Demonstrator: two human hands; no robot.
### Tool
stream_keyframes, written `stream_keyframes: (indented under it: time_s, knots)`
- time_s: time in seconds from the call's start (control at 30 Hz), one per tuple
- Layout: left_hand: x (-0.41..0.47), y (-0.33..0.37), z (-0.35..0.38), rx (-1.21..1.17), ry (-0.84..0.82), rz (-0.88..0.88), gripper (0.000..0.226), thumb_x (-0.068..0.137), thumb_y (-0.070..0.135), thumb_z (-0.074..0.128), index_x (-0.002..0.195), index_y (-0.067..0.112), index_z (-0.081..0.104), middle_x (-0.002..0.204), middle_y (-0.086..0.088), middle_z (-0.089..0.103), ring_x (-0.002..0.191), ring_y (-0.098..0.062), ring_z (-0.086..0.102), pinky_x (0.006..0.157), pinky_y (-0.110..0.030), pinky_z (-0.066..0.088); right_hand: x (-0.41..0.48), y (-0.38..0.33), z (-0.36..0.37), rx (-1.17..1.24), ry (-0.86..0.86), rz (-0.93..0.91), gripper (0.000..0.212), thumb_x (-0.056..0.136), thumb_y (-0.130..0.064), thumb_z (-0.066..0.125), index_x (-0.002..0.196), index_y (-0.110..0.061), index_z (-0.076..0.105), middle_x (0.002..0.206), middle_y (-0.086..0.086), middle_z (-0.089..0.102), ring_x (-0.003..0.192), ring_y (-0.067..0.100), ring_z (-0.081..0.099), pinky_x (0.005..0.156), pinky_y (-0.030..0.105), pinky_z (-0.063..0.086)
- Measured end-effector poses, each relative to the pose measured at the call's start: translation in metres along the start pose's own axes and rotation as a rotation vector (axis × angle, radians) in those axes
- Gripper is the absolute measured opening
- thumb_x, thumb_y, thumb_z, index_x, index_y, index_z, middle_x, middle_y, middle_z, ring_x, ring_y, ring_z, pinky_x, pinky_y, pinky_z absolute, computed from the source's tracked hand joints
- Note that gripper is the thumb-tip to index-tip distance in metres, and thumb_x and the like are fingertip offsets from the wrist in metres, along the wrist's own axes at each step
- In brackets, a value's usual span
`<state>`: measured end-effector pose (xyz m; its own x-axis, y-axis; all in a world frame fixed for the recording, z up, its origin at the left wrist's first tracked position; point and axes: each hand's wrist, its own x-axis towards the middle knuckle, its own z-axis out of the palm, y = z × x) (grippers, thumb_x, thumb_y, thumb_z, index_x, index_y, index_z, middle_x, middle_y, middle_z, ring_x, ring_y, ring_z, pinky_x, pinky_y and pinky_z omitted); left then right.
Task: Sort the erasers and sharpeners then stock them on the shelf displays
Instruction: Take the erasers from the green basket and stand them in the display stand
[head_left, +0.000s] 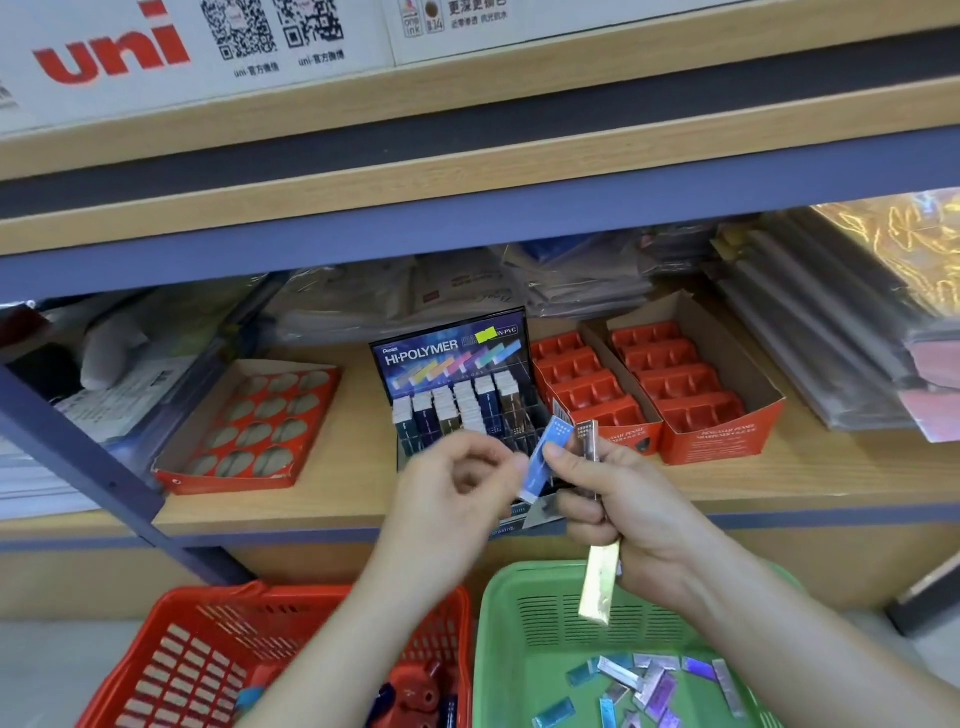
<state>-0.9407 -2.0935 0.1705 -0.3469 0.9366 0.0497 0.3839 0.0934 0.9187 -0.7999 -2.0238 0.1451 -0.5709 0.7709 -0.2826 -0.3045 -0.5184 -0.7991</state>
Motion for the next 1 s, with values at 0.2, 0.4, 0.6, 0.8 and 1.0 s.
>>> stream_keyframes:
  time_s: [0.2,0.4,0.6,0.8,1.0]
  knots:
    - [-0.017,-0.005,0.018,-0.310,0.083,-0.113,0.014,0.080,0.005,0.073,0.089,0.014,0.067,0.074,-0.016,0.071,0.062,-0.017,0.060,0.066,-0.034,0.051,-0.007,-0.006,0.001,-0.164,0.015,-0.021,0.011,0.083,-0.007,0.067,0.087,-0.011,0.057,0.064,0.004,0.054,0.036,0.005,0.028,0.033,0.015,0.016]
    - [-0.009,-0.009,-0.005,-0.353,0.131,-0.110,0.014,0.080,0.010,0.073,0.093,0.010,0.070,0.078,-0.012,0.073,0.071,-0.017,0.068,0.064,-0.020,0.053,-0.012,-0.013,0.000,-0.443,-0.039,0.005,0.013,0.085,-0.009,0.071,0.087,-0.011,0.058,0.071,0.011,0.064,0.043,0.009,0.024,0.039,0.017,0.015]
    - [0.012,-0.001,-0.039,-0.247,0.216,-0.016,0.007,0.079,0.010,0.073,0.087,0.009,0.073,0.076,-0.010,0.073,0.069,-0.015,0.068,0.065,-0.022,0.055,-0.005,-0.006,-0.002,-0.324,0.001,0.077,0.008,0.092,-0.007,0.059,0.097,-0.012,0.064,0.077,0.006,0.065,0.042,0.006,0.033,0.035,0.017,0.021]
    - [0.047,-0.003,-0.056,0.042,0.309,0.083,0.007,0.083,0.017,0.073,0.085,0.024,0.074,0.080,0.005,0.074,0.080,-0.014,0.070,0.079,-0.032,0.057,0.004,-0.008,-0.008,0.078,0.171,0.116,0.036,0.080,0.017,0.038,0.106,0.003,0.058,0.092,0.019,0.056,0.050,0.012,0.040,0.038,0.019,0.031]
    - [0.086,-0.001,-0.028,0.403,0.266,0.237,0.007,0.088,0.022,0.067,0.093,0.021,0.073,0.080,0.016,0.066,0.076,0.003,0.061,0.072,-0.008,0.048,0.002,-0.013,-0.006,0.143,0.154,0.152,0.024,0.096,0.007,0.044,0.118,0.003,0.053,0.091,0.028,0.069,0.051,0.014,0.050,0.034,0.016,0.031]
